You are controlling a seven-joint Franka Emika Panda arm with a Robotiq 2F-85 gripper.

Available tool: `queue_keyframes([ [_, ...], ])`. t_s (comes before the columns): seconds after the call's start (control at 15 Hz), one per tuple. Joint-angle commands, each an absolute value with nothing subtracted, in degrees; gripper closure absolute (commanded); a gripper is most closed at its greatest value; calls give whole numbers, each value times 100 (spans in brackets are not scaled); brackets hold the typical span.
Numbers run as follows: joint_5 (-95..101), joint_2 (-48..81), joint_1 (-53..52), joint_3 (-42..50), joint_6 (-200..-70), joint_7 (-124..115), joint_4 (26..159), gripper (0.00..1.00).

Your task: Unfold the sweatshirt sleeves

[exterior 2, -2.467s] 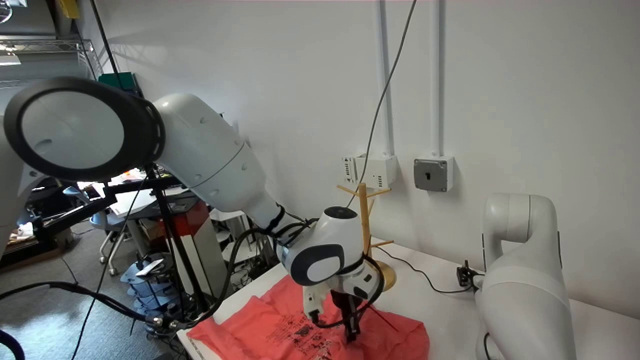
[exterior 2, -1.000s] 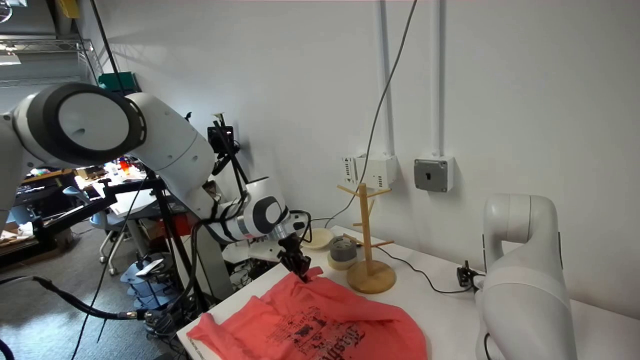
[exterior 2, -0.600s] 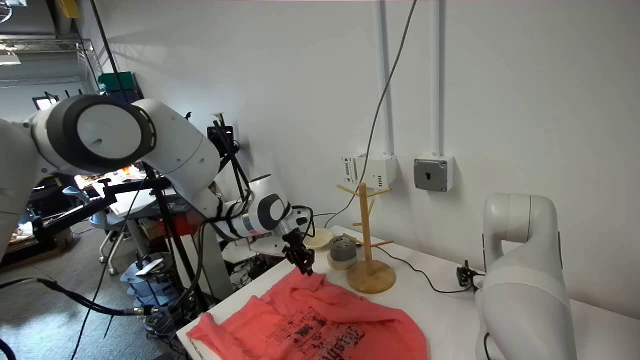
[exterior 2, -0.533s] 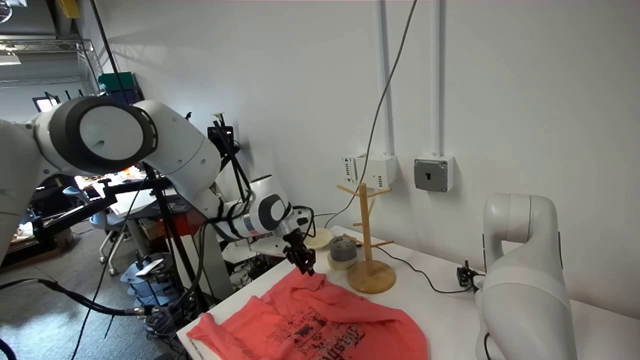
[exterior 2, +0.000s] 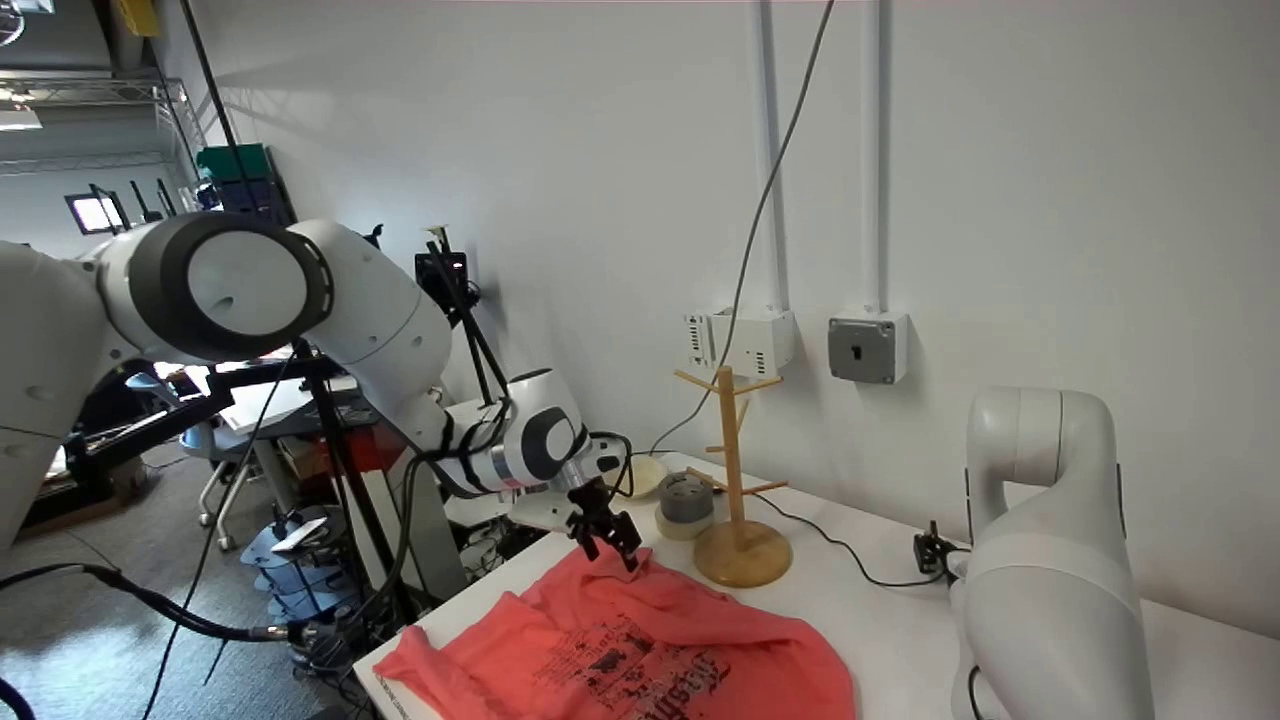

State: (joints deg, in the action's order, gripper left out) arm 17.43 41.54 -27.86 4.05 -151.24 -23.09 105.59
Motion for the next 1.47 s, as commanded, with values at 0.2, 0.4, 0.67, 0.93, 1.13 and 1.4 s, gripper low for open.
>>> queue_keyframes([
  [0.2, 982, 4357, -2399, 117, -14874, -2220, 10357, 11],
  [0.4, 831, 4314, -2394, 103, -14919, -2257, 10363, 25],
  [0.67, 776, 4334, -2413, 77, -14913, -2271, 10291, 40],
  [0.93, 750, 4405, -2407, 64, -14874, -2287, 10232, 54],
  [1.13, 730, 4440, -2401, 77, -14841, -2301, 10204, 68],
  [1.4, 693, 4447, -2398, 80, -14841, -2305, 10201, 88],
])
